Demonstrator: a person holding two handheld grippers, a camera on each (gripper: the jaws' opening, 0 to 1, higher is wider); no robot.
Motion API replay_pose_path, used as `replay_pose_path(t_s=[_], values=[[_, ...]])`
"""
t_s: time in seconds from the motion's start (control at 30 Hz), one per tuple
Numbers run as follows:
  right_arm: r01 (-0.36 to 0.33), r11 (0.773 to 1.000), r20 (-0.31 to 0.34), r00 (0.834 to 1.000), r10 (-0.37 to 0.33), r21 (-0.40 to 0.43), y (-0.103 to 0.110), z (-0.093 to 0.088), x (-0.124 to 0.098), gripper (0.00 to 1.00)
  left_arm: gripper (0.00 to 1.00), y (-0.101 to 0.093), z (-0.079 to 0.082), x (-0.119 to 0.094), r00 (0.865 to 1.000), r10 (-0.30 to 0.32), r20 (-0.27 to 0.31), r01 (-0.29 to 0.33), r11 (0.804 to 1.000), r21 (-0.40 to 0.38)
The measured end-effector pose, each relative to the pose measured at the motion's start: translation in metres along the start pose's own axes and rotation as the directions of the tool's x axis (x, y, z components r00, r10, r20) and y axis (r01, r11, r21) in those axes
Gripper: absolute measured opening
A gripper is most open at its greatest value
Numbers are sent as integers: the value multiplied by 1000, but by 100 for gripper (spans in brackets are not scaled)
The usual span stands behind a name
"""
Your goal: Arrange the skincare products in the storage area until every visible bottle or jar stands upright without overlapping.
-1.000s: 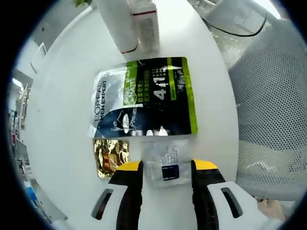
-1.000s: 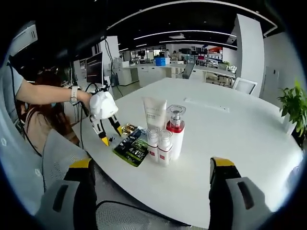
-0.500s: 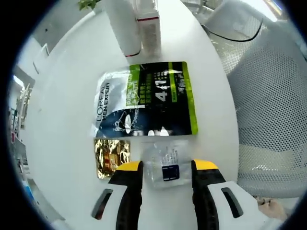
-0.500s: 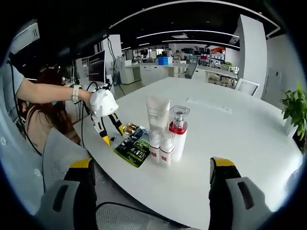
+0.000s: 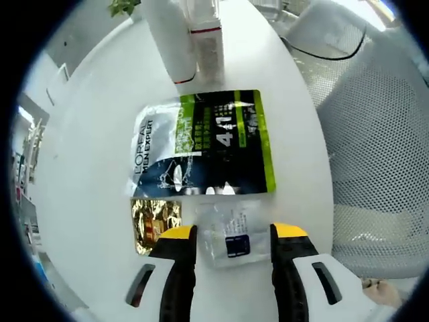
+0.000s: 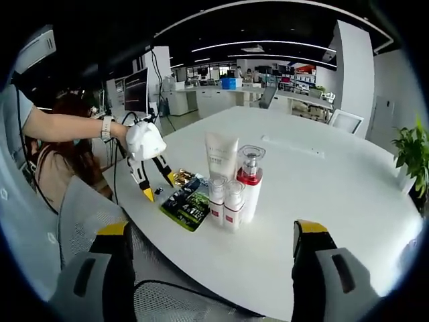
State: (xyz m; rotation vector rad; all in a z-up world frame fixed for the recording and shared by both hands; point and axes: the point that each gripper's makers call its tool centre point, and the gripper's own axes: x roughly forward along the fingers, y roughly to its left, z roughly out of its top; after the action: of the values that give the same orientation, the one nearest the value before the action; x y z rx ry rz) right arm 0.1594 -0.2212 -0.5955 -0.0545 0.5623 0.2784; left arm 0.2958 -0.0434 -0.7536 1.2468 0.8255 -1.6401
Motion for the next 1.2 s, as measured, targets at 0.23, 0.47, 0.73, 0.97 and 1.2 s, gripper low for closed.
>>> replay_pose_path(t_s=[0.23, 0.47, 0.73, 0.97, 1.2], values=[[-1, 1000, -3, 1000, 1, 1, 0, -2, 0, 99, 41, -2, 3, 0, 1000, -6, 12, 5, 1000, 25], [3, 1000, -7, 1000, -3, 7, -1, -5, -1, 100, 44, -1, 5, -4, 1000, 10, 26, -10, 1000, 16], [2, 1000, -5, 1000, -2, 4, 0, -5, 0, 100, 47, 7, 20, -26, 982, 110, 150, -92, 988, -120], [-2, 1000, -4, 1000, 2, -11, -1, 0, 1, 100, 58, 11, 33, -56, 938, 243, 249, -184, 954, -237], [-8, 999, -2, 1000, 8, -35, -1, 5, 3, 100, 71, 13, 41, -91, 869, 377, 322, -270, 905, -330]])
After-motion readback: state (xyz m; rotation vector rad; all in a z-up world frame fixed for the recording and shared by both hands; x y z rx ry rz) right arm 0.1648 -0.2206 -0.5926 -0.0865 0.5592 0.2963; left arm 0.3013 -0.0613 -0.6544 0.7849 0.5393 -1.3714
